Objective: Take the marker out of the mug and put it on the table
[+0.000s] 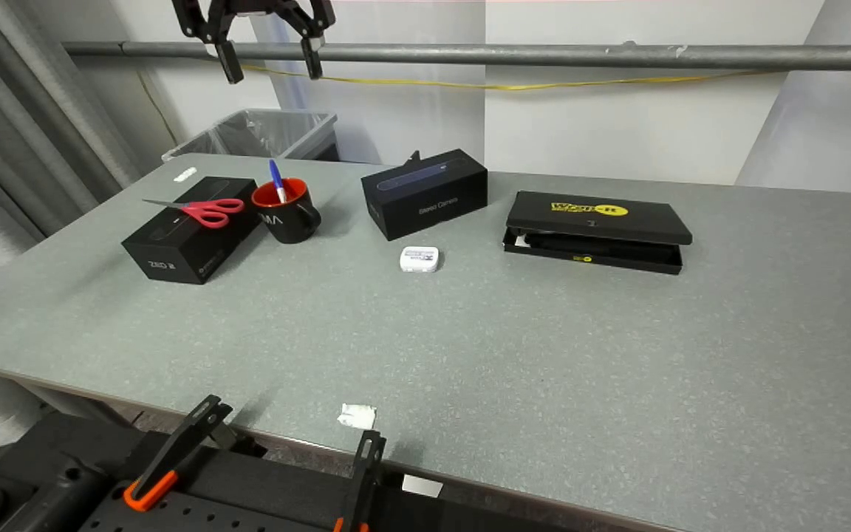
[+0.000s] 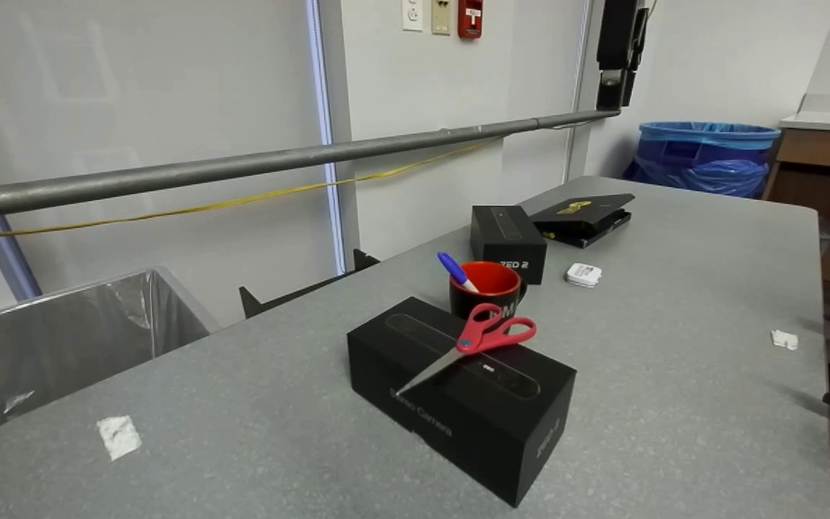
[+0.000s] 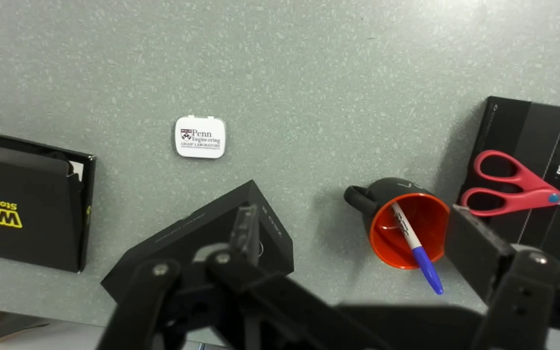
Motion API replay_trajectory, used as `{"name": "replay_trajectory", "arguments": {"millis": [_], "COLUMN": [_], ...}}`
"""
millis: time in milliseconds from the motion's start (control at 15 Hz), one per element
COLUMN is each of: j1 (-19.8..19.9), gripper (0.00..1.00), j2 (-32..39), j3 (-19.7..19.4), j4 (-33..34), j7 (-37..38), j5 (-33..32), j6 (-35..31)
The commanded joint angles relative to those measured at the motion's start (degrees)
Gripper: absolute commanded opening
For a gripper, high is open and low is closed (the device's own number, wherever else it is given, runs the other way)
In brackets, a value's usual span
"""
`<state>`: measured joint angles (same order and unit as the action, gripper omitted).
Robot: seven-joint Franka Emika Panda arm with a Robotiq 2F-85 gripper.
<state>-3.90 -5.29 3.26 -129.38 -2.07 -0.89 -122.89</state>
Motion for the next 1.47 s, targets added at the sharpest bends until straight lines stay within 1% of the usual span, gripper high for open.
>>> {"name": "replay_trajectory", "arguments": {"millis": [0,133,200,267,467,600,667,800,1133,1267,1333,1400], "j1": [-1.86,-3.16,-3.76,-4.40,-6.40,-7.14,-6.62,-6.79,-6.75,-7.13,-6.77,-6.97], "gripper": [1.00,1.00,1.00,1.00,1.00,1.00,1.00,1.00,1.00,1.00,1.00,1.00], "j2": [9.60,15.43,18.23,20.67,28.15,31.30,26.95,28.58,28.03,30.41,31.67,32.78], "j3": [2.76,4.27,4.86,5.23,5.29,5.15,5.20,5.16,5.08,4.96,5.33,5.19], "j4": [7.76,12.58,15.18,17.45,24.80,28.18,22.16,23.11,22.92,24.74,25.72,26.46], "j7": [0.63,0.95,-1.27,-0.83,-0.20,-0.90,-0.20,-0.21,-0.20,-0.35,-1.30,-0.92], "j5": [-4.44,-6.46,-5.75,-6.46,-8.32,-8.19,-6.89,-6.89,-6.91,-7.66,-6.49,-6.74], "j6": [0.59,0.79,1.00,0.83,2.13,3.52,0.48,0.42,0.42,0.58,1.27,1.63]}}
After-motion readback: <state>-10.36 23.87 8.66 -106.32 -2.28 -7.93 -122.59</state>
